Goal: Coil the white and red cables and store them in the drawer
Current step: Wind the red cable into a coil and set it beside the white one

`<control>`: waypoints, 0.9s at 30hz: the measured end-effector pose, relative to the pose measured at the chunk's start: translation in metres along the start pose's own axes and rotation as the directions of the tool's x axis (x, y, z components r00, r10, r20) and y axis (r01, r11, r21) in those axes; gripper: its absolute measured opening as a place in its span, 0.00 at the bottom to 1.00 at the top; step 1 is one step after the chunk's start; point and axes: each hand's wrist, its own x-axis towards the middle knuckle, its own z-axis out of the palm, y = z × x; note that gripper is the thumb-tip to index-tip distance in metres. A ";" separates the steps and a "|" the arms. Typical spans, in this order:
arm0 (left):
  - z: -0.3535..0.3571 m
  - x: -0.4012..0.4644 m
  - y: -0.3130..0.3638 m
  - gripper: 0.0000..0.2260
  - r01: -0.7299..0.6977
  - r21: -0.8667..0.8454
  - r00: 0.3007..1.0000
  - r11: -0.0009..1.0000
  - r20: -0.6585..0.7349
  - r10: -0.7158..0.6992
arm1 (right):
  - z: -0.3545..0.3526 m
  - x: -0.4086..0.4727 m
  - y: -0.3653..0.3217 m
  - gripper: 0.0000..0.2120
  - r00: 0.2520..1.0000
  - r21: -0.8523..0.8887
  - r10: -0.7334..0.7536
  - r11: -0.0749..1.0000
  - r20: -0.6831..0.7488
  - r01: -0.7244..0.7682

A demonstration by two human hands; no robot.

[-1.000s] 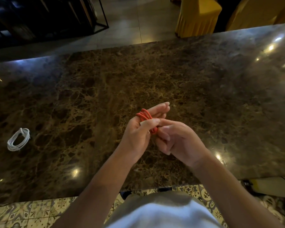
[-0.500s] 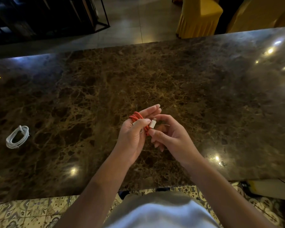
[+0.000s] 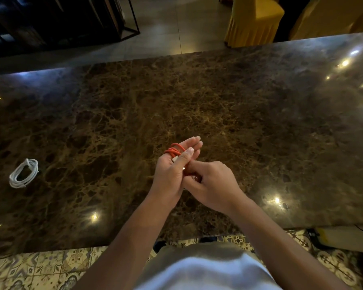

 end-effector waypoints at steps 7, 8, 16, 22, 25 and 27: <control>-0.013 0.013 0.016 0.16 0.107 -0.212 0.993 0.971 -0.030 -0.115 | 0.000 0.001 -0.017 0.19 0.980 -0.491 -0.097 0.854 0.176 0.173; -0.015 0.013 0.020 0.19 0.120 -0.246 0.992 0.962 -0.014 -0.127 | -0.001 0.000 -0.019 0.17 0.976 -0.514 -0.069 0.841 0.209 0.169; -0.017 0.012 0.034 0.19 -0.001 -0.156 0.985 0.988 0.172 0.028 | -0.033 0.001 -0.020 0.11 0.952 0.025 -0.059 0.998 0.300 0.054; -0.007 0.007 0.042 0.22 -0.045 0.076 0.947 0.996 0.322 0.018 | -0.052 0.015 -0.002 0.15 0.998 0.533 0.027 0.844 0.054 -0.052; -0.007 0.000 0.040 0.31 0.035 -0.023 0.936 0.999 0.352 -0.025 | -0.048 0.015 0.001 0.13 0.993 0.630 0.095 0.767 0.076 -0.121; -0.008 -0.003 0.037 0.38 0.057 -0.105 0.927 0.993 0.375 -0.014 | -0.044 0.015 0.001 0.12 0.986 0.693 0.145 0.702 0.083 -0.162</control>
